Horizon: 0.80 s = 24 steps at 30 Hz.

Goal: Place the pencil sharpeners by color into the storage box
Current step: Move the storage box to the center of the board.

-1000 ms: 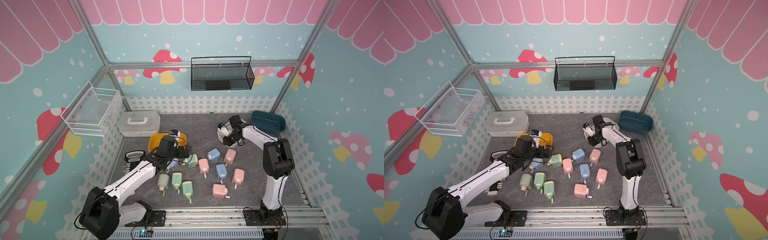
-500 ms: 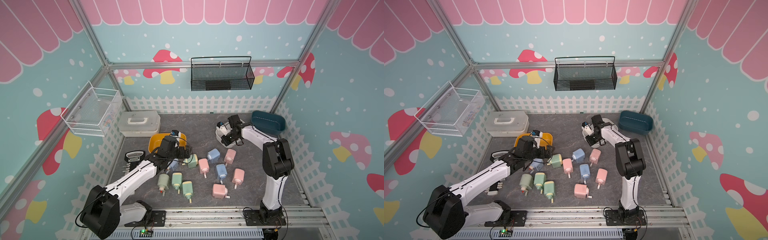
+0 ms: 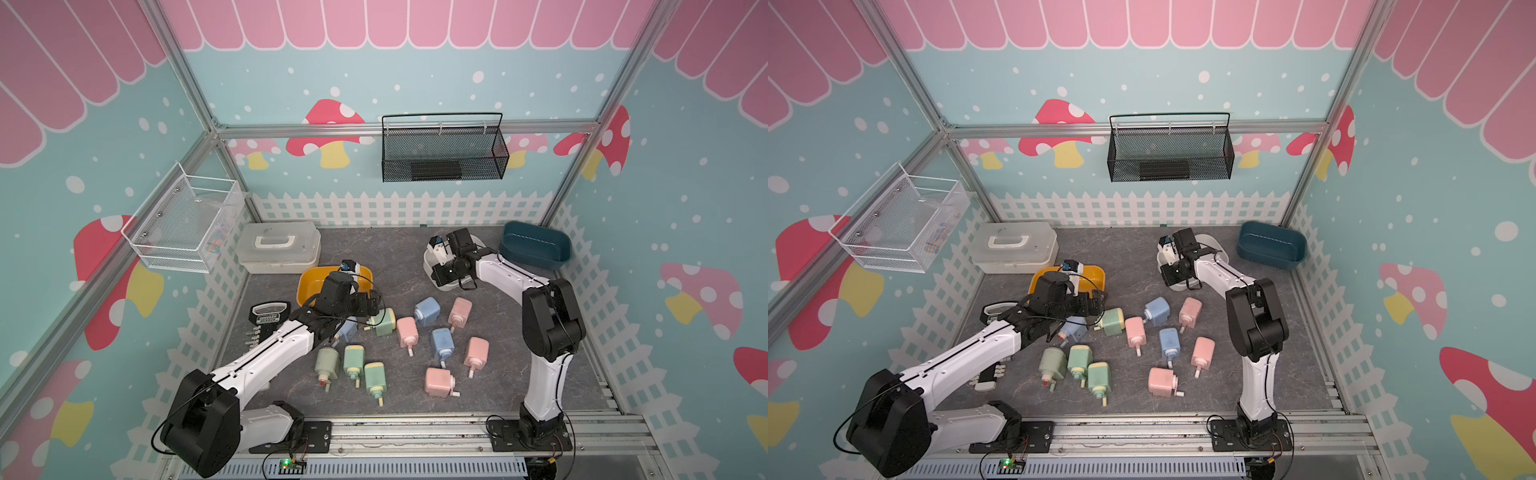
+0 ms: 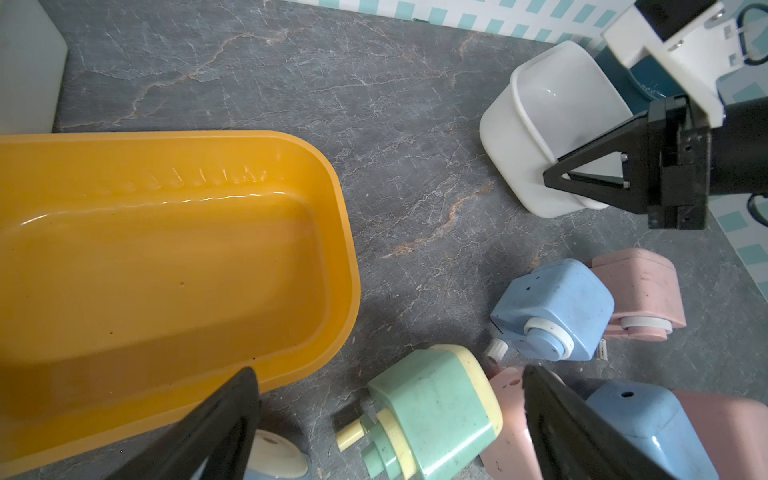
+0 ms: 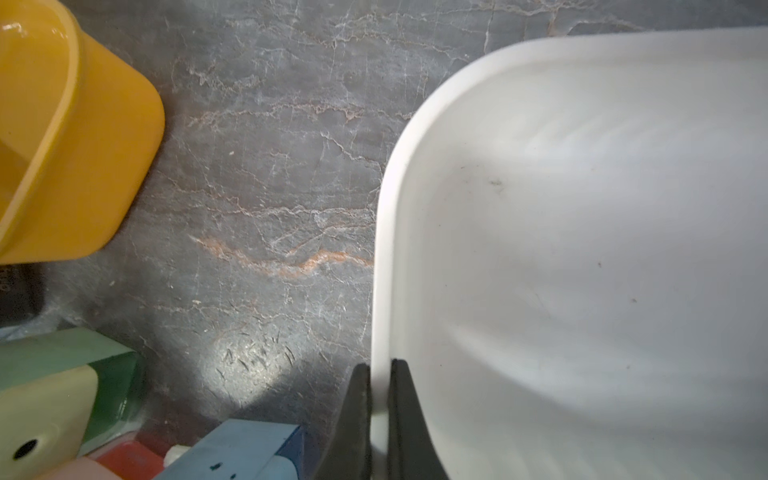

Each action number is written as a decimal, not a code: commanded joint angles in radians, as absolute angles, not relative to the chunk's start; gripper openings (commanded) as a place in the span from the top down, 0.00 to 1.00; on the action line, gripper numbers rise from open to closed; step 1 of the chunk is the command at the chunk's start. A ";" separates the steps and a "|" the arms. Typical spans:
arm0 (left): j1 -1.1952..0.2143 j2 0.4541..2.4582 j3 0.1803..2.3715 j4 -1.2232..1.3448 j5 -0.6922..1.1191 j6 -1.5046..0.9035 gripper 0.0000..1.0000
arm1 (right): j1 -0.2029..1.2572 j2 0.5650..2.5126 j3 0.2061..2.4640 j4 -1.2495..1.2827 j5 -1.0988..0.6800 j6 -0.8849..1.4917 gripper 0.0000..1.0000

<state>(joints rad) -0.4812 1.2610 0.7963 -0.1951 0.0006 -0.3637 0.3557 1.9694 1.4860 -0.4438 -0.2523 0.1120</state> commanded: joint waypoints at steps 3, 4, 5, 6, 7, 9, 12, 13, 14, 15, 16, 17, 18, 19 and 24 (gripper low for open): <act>-0.485 1.259 0.784 -0.172 -0.026 -0.384 0.01 | 0.367 1.955 1.498 -0.413 -0.362 0.218 1.00; -0.485 1.262 0.781 -0.174 -0.028 -0.387 0.01 | 0.370 1.955 1.496 -0.405 -0.371 0.220 1.00; -0.485 1.265 0.782 -0.173 -0.028 -0.391 0.01 | 0.373 1.954 1.493 -0.396 -0.370 0.232 1.00; -0.485 1.271 0.783 -0.175 -0.028 -0.396 0.01 | 0.377 1.955 1.486 -0.372 -0.375 0.251 1.00; -0.485 1.276 0.784 -0.176 -0.028 -0.401 0.01 | 0.381 1.956 1.480 -0.353 -0.396 0.267 1.00; -0.484 1.286 0.787 -0.178 -0.028 -0.412 0.01 | 0.391 1.966 1.483 -0.333 -0.418 0.309 1.00; -0.483 1.299 0.788 -0.176 -0.038 -0.429 0.01 | 0.406 1.980 1.493 -0.322 -0.401 0.387 1.00; -0.483 1.305 0.790 -0.176 -0.039 -0.429 0.01 | 0.413 1.984 1.499 -0.326 -0.384 0.407 1.00; -0.482 1.311 0.790 -0.179 -0.040 -0.431 0.01 | 0.419 1.985 1.501 -0.327 -0.359 0.421 1.00; -0.481 1.316 0.792 -0.177 -0.039 -0.432 0.01 | 0.426 1.984 1.502 -0.329 -0.327 0.436 1.00; -0.482 1.322 0.794 -0.176 -0.039 -0.433 0.01 | 0.432 1.985 1.502 -0.329 -0.298 0.456 1.00; -0.480 1.326 0.797 -0.176 -0.036 -0.433 0.01 | 0.436 1.983 1.500 -0.329 -0.281 0.468 1.00; -0.480 1.333 0.798 -0.177 -0.035 -0.431 0.01 | 0.440 1.983 1.499 -0.327 -0.269 0.486 1.00; -0.479 1.339 0.802 -0.177 -0.033 -0.431 0.01 | 0.443 1.982 1.496 -0.322 -0.261 0.507 1.00; -0.475 1.360 0.810 -0.170 -0.028 -0.430 0.01 | 0.478 1.995 1.491 -0.297 -0.202 0.596 1.00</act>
